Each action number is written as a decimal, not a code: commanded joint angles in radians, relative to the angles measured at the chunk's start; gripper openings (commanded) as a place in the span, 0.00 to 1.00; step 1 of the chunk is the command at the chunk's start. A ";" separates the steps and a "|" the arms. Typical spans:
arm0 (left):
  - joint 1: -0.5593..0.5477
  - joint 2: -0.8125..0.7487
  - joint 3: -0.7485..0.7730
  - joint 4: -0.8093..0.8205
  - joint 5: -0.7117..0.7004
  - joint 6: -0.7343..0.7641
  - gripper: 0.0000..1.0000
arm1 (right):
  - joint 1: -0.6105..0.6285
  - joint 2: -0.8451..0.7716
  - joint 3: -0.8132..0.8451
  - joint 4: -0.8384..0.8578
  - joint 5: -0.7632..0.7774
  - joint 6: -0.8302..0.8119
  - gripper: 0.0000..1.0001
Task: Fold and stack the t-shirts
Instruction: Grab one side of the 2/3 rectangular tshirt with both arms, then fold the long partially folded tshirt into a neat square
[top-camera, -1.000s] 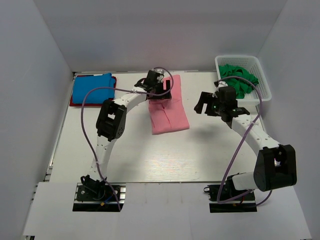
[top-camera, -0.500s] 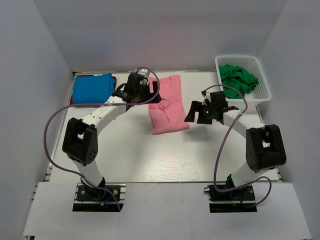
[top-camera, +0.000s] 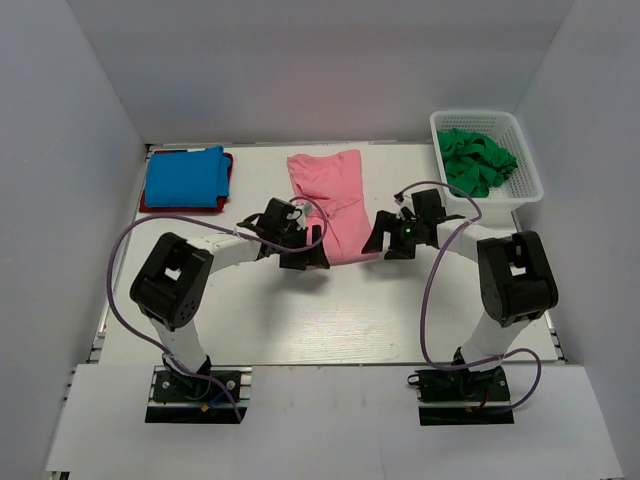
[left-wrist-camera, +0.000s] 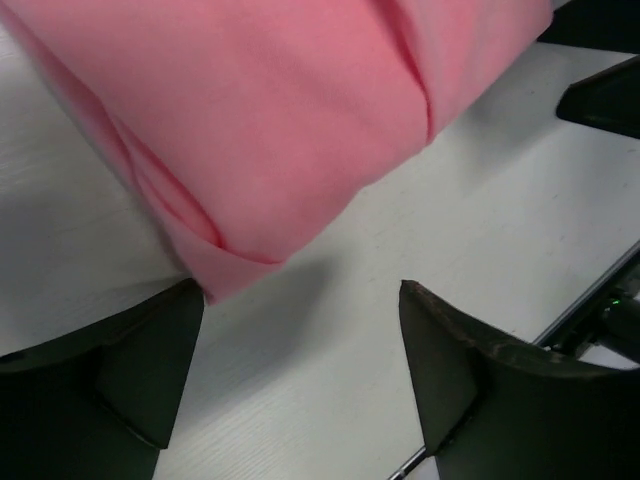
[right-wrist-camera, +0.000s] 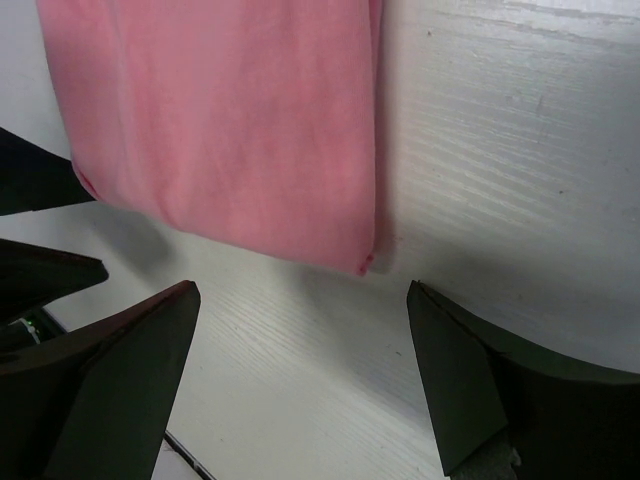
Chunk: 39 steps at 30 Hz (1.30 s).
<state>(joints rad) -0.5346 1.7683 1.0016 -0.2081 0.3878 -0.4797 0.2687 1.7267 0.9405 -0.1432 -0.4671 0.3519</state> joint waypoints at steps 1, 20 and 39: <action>-0.007 0.022 -0.012 0.048 0.023 -0.014 0.80 | 0.000 0.039 -0.005 0.021 -0.007 0.024 0.90; -0.007 0.040 -0.026 0.038 -0.084 -0.057 0.00 | -0.006 0.051 -0.042 0.054 0.084 0.056 0.09; -0.007 -0.184 -0.127 -0.096 -0.067 -0.054 0.00 | -0.002 -0.183 -0.152 -0.002 0.012 -0.037 0.00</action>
<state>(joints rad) -0.5407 1.6688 0.8967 -0.2558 0.2535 -0.5400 0.2642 1.6081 0.8238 -0.1040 -0.4046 0.3481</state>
